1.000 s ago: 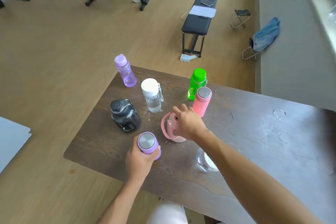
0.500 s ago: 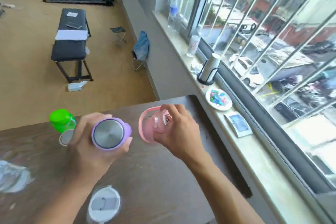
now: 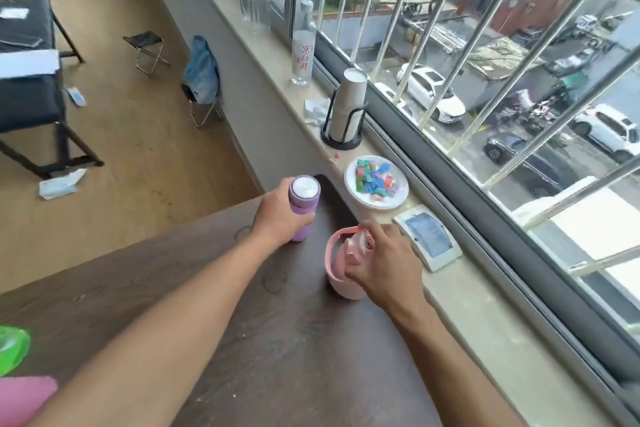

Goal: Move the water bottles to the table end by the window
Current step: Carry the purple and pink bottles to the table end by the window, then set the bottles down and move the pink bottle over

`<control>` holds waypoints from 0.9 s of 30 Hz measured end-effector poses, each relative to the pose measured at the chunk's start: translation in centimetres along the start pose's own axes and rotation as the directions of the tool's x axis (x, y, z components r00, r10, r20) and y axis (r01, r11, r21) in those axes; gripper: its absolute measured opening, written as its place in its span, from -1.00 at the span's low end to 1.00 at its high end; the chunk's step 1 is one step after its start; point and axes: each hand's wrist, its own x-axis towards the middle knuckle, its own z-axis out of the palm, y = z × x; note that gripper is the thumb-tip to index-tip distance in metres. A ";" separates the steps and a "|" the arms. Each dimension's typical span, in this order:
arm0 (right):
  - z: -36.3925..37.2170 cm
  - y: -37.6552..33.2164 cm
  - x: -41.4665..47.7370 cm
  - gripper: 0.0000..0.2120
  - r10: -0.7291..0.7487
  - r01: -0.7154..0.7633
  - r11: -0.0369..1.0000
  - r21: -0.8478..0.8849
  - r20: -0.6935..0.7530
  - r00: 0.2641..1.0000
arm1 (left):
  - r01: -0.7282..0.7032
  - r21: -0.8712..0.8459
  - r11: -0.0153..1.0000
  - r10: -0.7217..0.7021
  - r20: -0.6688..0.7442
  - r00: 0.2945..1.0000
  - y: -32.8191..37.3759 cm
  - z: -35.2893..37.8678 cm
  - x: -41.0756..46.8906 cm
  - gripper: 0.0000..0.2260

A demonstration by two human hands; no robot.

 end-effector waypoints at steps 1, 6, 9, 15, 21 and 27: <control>0.3 0.5 0.1 -0.42 0.011 -0.011 1.000 0.005 -0.013 1.000 | 0.001 -0.006 1.000 -0.001 0.007 1.000 -0.1 0.7 1.1 -0.36; 1.7 2.0 -0.4 -0.35 0.027 -0.027 1.000 0.003 0.009 1.000 | -0.079 0.026 0.997 0.078 0.046 0.996 0.1 2.6 4.5 -0.34; 2.5 2.3 -0.8 -0.31 0.018 -0.018 1.000 -0.008 0.000 1.000 | -0.068 0.027 0.997 0.067 0.059 0.996 0.0 3.2 5.2 -0.32; 2.1 1.8 -1.1 -0.21 0.027 -0.026 1.000 -0.016 0.012 1.000 | 0.004 0.068 0.998 -0.010 0.090 0.996 0.2 2.8 4.6 -0.21; 0.1 -0.2 -1.8 -0.16 0.023 -0.021 1.000 0.018 -0.091 0.996 | 0.040 0.454 0.890 -0.102 0.112 0.988 2.4 -3.6 -0.9 -0.20; -2.0 -10.4 -9.6 -0.51 -0.353 0.425 0.847 0.319 -0.260 0.899 | -0.096 0.363 0.927 0.162 -0.157 0.974 5.5 -16.0 -16.9 -0.62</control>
